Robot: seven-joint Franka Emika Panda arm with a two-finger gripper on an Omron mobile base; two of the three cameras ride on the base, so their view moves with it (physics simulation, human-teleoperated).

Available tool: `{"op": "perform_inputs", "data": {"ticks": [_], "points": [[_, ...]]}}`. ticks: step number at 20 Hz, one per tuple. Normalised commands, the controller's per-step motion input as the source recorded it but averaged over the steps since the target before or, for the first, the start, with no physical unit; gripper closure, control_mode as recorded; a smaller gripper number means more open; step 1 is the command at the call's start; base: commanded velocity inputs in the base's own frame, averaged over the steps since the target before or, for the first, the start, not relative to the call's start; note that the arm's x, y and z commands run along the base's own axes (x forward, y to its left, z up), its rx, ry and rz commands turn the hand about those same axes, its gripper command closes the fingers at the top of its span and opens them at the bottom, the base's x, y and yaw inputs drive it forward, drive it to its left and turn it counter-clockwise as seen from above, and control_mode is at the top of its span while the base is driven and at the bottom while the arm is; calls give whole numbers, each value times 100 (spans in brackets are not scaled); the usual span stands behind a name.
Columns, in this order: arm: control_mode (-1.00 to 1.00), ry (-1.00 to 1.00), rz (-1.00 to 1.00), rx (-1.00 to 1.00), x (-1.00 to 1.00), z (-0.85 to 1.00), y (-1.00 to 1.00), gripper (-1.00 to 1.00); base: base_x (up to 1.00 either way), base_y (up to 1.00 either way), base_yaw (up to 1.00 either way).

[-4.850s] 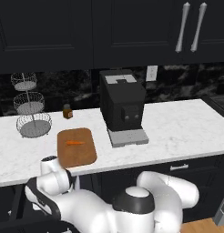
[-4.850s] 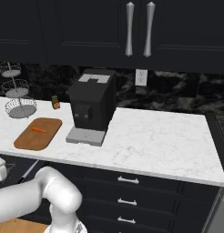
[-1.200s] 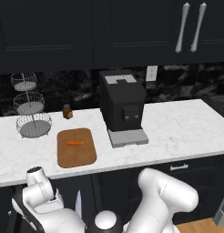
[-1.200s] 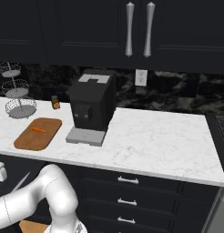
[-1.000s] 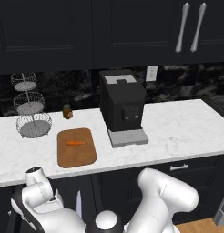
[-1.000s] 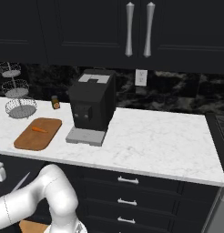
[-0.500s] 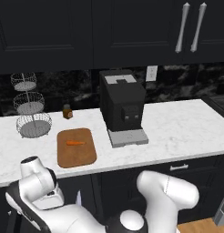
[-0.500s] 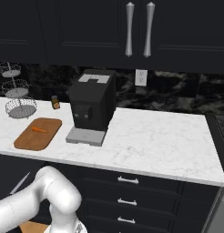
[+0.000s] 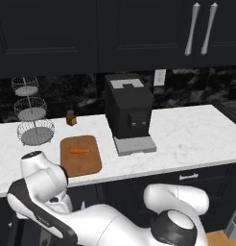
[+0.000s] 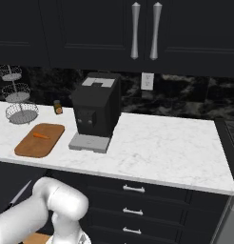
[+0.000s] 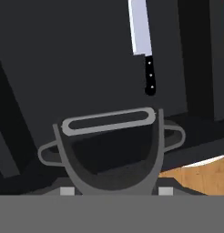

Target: Place the appropriate cutting tool for cutting the carrot skin on the cutting board.

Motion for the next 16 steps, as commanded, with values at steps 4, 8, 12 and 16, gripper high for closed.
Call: {"op": "perform_inputs", "data": {"ticks": [4, 8, 12, 16], "points": [[-100, -8, -19, -16, -35, 100, -20, 100, 0, 0, 0], [-100, -12, -19, -20, -7, 100, -34, 100, 0, 0, 0], [-100, -9, -17, -19, 9, 100, -39, 100, 0, 0, 0], [-100, -4, -13, -14, 59, 98, -40, 100, 0, 0, 0]]}}
